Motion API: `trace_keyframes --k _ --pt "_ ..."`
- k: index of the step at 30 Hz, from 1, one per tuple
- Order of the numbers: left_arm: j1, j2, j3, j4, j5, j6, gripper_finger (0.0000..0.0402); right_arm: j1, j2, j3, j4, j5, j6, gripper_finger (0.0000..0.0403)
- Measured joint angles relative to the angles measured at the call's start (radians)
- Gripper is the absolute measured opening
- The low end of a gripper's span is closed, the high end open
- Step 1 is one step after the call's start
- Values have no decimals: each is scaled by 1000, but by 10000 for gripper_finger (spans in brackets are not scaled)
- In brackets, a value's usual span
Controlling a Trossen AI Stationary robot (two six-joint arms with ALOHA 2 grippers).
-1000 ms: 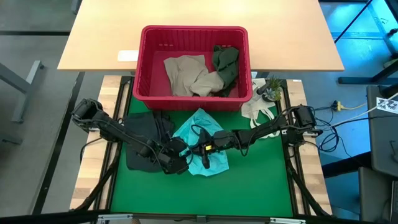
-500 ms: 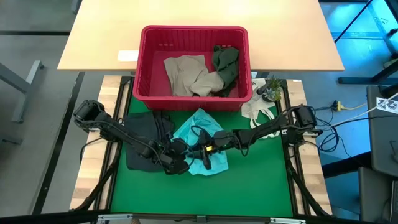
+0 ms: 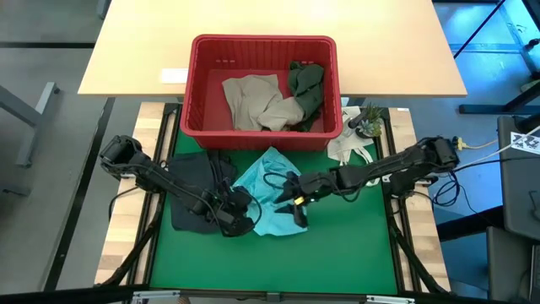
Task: Fold Laundry from Bin
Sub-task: Fold the blue shorts from the red laundry bin
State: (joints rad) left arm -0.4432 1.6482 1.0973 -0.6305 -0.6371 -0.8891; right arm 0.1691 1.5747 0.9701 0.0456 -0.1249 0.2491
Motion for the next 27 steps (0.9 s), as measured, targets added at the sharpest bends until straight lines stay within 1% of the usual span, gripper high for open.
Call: trace_keyframes --k 3,6,8,10,12,14,18,20,22,27 --pt "5 0 0 -96 -24 -87 2 30 -35 0 -172 0 0 150" --pt "5 0 0 -180 -52 -166 2 78 -37 0 -276 0 5 150" --pt "5 0 0 -219 -61 -203 1 117 -31 -1 -317 2 6 150" --pt "5 0 0 -252 -69 -236 1 159 -21 0 -338 34 9 150" --pt "5 0 0 -280 -71 -260 1 203 -18 -2 -371 101 16 150" --pt "5 -1 0 -292 -71 -262 1 249 -19 -1 -361 207 9 150" --pt "5 -1 0 -296 -71 -262 1 332 -20 -1 -349 456 -37 150" --pt "5 -1 0 -296 -71 -263 0 360 -12 -1 -341 532 -59 150" --pt "5 -1 0 -296 -71 -263 0 378 2 0 -333 553 -87 150" --pt "5 -1 0 -295 -70 -263 0 408 61 0 -291 553 -171 150"
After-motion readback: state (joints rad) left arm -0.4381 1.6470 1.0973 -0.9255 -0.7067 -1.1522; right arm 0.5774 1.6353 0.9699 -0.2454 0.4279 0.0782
